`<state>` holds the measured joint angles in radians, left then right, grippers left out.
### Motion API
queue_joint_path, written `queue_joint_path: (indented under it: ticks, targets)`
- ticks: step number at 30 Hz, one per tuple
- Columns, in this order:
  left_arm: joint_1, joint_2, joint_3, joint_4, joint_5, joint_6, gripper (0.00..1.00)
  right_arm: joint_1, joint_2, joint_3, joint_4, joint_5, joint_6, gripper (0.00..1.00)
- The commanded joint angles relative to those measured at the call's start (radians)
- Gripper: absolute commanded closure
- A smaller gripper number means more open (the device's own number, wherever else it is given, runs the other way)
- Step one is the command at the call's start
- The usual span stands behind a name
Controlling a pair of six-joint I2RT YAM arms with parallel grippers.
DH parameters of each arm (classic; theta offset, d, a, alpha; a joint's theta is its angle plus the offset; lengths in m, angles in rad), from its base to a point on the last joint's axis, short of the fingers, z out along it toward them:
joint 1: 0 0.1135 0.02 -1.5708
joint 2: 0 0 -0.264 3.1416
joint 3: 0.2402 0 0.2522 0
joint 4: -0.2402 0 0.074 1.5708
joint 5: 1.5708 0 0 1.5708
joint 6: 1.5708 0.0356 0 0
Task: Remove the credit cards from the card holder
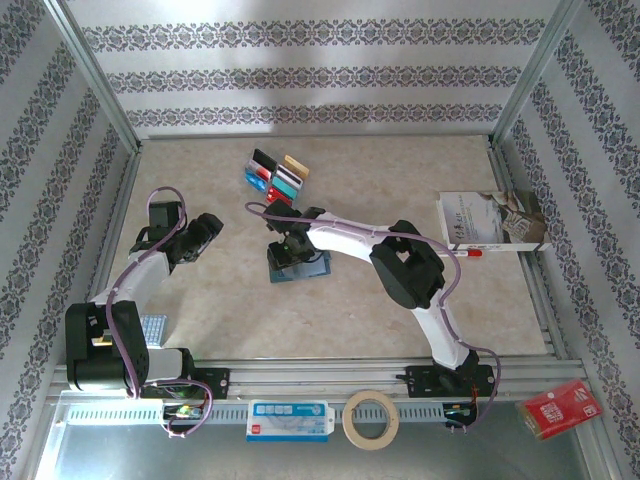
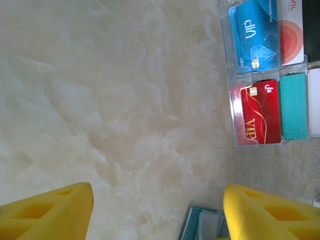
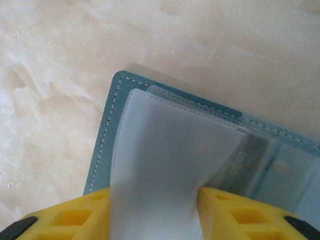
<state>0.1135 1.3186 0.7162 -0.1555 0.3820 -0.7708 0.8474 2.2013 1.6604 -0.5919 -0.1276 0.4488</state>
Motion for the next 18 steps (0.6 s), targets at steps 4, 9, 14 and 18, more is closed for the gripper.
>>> queue_joint_path:
  ticks: [4,9,14,18]
  targets:
    - [0.012,0.014,0.005,0.017,0.023,0.001,0.30,-0.017,0.009,-0.067,0.047,-0.076,-0.010,0.55]
    - [0.012,0.021,0.010,0.012,0.038,0.004,0.30,-0.046,0.002,-0.103,0.108,-0.172,-0.016,0.53]
    - [0.012,0.026,0.010,0.013,0.044,0.005,0.29,-0.063,-0.005,-0.125,0.138,-0.211,-0.014,0.58]
    - [0.013,0.032,0.014,0.017,0.069,0.006,0.29,-0.072,-0.010,-0.136,0.146,-0.203,-0.004,0.66]
